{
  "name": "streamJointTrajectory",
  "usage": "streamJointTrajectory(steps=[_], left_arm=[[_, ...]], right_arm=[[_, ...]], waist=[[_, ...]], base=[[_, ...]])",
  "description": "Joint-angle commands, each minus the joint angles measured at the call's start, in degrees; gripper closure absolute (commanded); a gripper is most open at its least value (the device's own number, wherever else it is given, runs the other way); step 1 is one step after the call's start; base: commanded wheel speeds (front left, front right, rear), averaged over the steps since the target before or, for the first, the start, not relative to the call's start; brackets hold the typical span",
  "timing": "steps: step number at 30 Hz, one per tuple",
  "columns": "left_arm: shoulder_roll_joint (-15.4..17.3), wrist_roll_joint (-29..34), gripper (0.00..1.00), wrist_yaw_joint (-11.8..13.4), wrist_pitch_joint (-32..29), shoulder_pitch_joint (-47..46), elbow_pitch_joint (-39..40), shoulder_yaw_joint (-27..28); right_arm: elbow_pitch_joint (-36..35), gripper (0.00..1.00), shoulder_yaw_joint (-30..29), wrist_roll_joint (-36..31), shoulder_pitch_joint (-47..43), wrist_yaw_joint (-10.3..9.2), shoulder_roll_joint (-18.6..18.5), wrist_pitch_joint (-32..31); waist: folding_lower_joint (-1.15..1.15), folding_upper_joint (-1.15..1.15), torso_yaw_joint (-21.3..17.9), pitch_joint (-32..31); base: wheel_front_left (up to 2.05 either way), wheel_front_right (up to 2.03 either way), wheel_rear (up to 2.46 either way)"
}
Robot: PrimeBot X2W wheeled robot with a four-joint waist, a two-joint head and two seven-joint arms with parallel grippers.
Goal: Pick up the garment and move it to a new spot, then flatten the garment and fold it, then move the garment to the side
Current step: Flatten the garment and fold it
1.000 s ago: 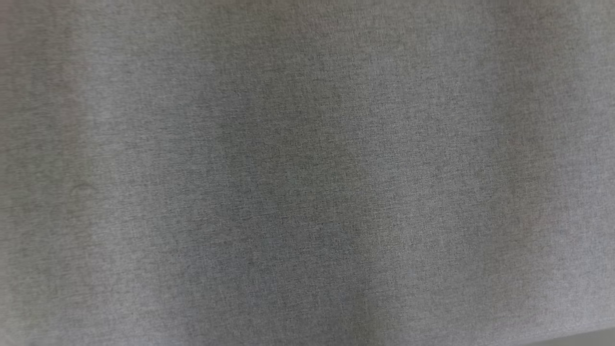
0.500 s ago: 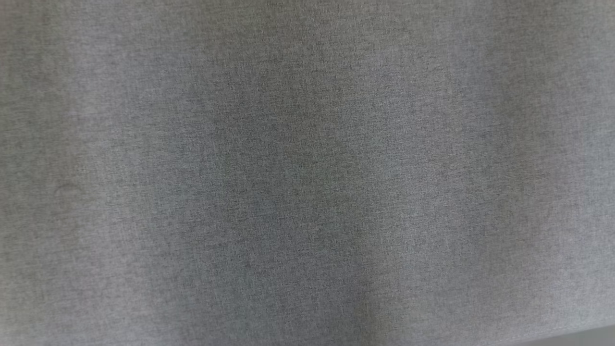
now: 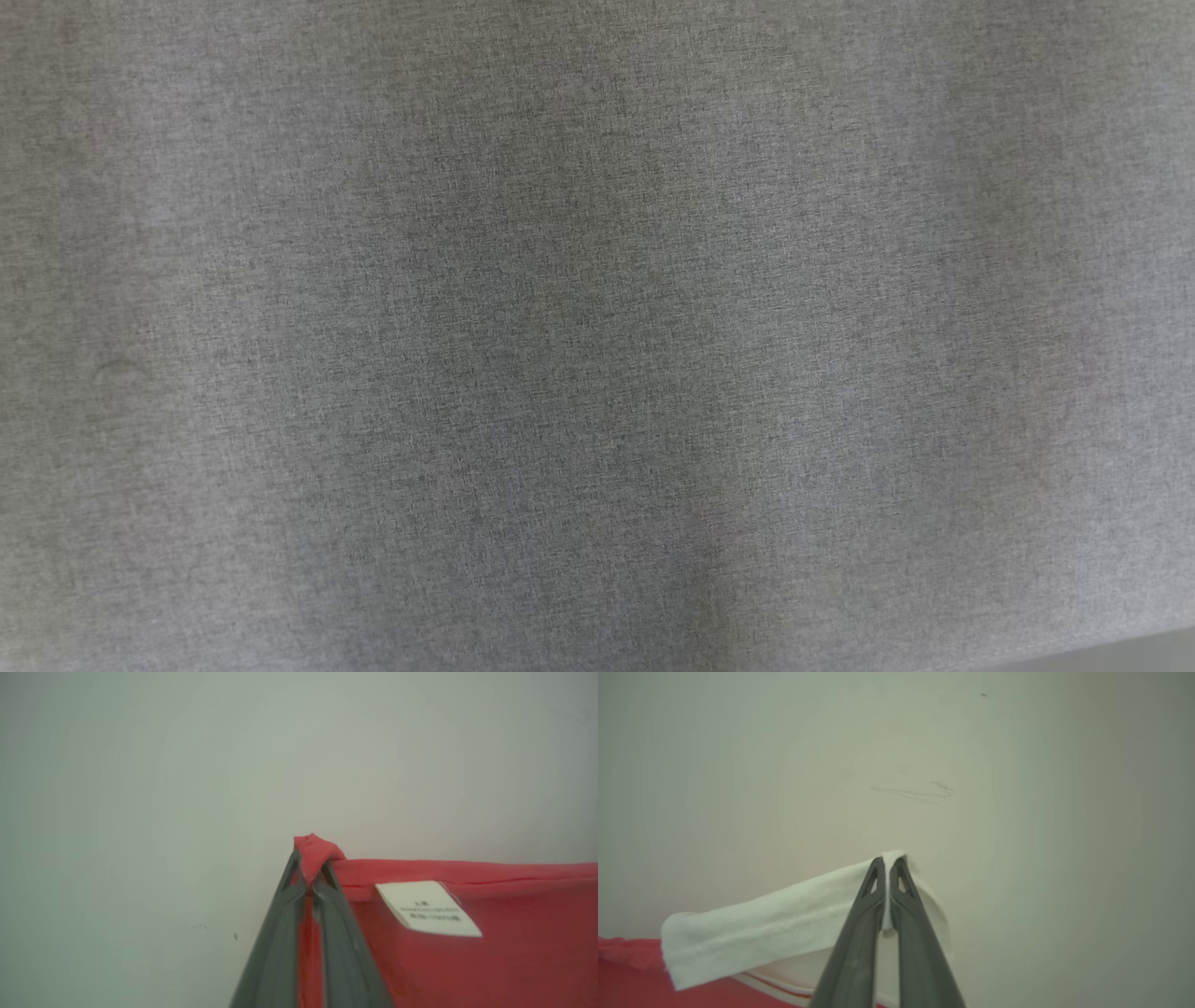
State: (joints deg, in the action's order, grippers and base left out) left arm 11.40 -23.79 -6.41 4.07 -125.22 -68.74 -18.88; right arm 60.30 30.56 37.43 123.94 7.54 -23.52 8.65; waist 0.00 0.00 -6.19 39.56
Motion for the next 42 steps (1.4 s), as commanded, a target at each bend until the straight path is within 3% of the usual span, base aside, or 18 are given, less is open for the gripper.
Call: streamJointTrajectory(steps=[1,7,14,17,22,27,33,35,42], left_arm=[[-0.1,0.1,1.00,0.0,0.6,-1.0,-0.3,-0.1],[-0.3,-0.6,1.00,-0.1,2.7,-0.3,-1.7,-0.2],[0.0,-1.2,1.00,-1.0,7.9,8.0,-0.2,-3.0],[0.2,-3.6,1.00,-1.0,8.9,14.8,2.6,-4.5],[3.5,-9.1,1.00,-1.0,10.4,28.7,10.7,-5.4],[5.9,-12.7,1.00,-0.6,11.0,44.8,21.0,-3.5],[6.9,-15.5,1.00,3.8,10.5,65.8,36.8,-1.7],[7.0,-16.5,1.00,5.0,10.5,69.3,39.7,-1.0],[8.5,-20.1,1.00,12.2,10.2,93.0,58.4,1.9]], right_arm=[[0.3,1.00,0.2,0.6,0.9,-0.12,0.1,0.5],[1.0,1.00,2.7,1.3,0.5,-0.12,0.0,1.2],[-5.9,1.00,7.3,6.2,-8.0,-0.13,-3.8,3.7],[-9.8,1.00,8.6,9.1,-13.6,-0.13,-5.9,4.2],[-16.9,1.00,8.4,14.3,-24.9,-0.13,-8.8,5.4],[-25.4,1.00,5.7,18.7,-40.5,-0.13,-11.3,6.1],[-36.9,1.00,0.9,17.4,-61.1,-0.13,-14.9,6.5],[-38.8,1.00,-0.6,17.3,-64.7,-0.13,-15.0,6.5],[-49.0,1.00,-10.6,14.2,-90.2,-0.13,-14.2,5.7]], waist=[[0.00,0.00,0.0,-0.1],[0.00,0.00,0.1,0.1],[0.00,0.00,0.9,-0.9],[0.00,0.00,1.0,-2.2],[0.00,0.00,0.5,-5.8],[0.00,0.00,0.8,-10.0],[0.00,0.00,1.0,-14.3],[0.00,0.00,1.0,-15.0],[0.00,0.00,0.6,-18.6]], base=[[0.00,0.00,0.00],[0.00,0.00,0.00],[0.00,0.00,0.00],[0.00,0.00,0.00],[0.00,0.00,0.00],[0.00,0.00,0.00],[0.00,0.00,0.00],[0.00,0.00,0.00],[0.00,0.00,0.00]])
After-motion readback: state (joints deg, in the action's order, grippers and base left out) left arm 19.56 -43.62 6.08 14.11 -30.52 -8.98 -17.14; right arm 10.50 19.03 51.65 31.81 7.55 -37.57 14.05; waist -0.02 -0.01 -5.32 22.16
